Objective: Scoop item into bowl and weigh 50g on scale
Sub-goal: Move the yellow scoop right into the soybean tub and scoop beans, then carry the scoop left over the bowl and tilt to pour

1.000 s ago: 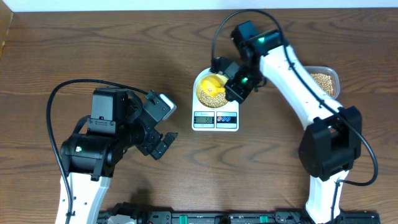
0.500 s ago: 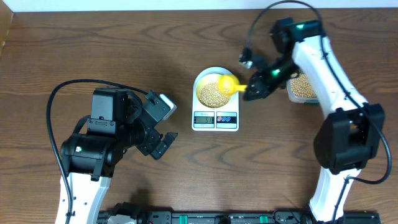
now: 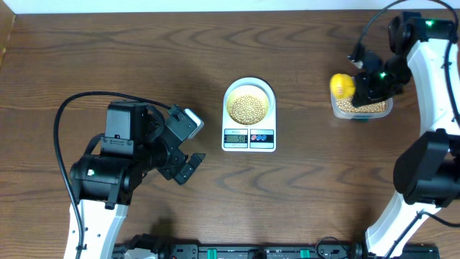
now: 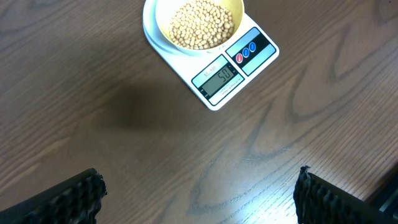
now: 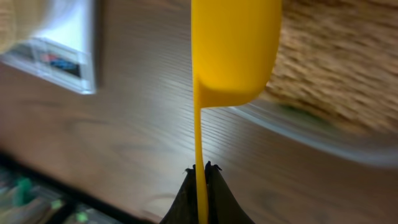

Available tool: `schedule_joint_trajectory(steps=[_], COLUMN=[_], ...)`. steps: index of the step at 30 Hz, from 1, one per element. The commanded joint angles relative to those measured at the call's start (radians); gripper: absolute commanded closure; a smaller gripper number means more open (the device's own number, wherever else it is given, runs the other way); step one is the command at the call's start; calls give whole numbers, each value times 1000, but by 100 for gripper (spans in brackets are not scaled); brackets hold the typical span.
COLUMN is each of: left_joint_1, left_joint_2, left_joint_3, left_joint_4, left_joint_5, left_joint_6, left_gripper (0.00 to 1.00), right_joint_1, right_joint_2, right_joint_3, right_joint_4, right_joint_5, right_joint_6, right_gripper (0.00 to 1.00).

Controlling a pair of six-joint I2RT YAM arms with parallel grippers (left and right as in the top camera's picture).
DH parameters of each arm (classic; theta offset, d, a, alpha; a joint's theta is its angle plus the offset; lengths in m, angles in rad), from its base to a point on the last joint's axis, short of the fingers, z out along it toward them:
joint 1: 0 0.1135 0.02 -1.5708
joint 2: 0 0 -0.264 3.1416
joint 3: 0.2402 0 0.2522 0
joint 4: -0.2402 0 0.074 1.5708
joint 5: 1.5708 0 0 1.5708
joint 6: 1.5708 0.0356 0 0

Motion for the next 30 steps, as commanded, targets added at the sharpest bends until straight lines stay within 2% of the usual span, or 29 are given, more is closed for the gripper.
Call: schedule_joint_trajectory(steps=[1,11,20,24,26,30], left_joint_1=[5,5,5,5,5,5], left_joint_2=[0,0,0,0,0,0], left_joint_3=[19,19,19,19,19,19], left_joint_4=[-2,-2,-2,-2,-2,-2], left_joint_5=[-2,-2,-2,-2,-2,-2], left_joint_6=[17,17,17,17,17,17], left_gripper=[1,1,1,1,1,1], right_joint_1=[6,56,100,135,158,222], right_joint_2=[-36,-35,-35,-35,-36,-36], right_joint_3=[20,9,6,6,6,17], right_joint_4=[22,62,67,93,114,135], right_joint_5=[245,503,650,620,513,290], right_joint_6=[127,232,259,259,239,105], right_gripper=[98,98,99,99,99,99])
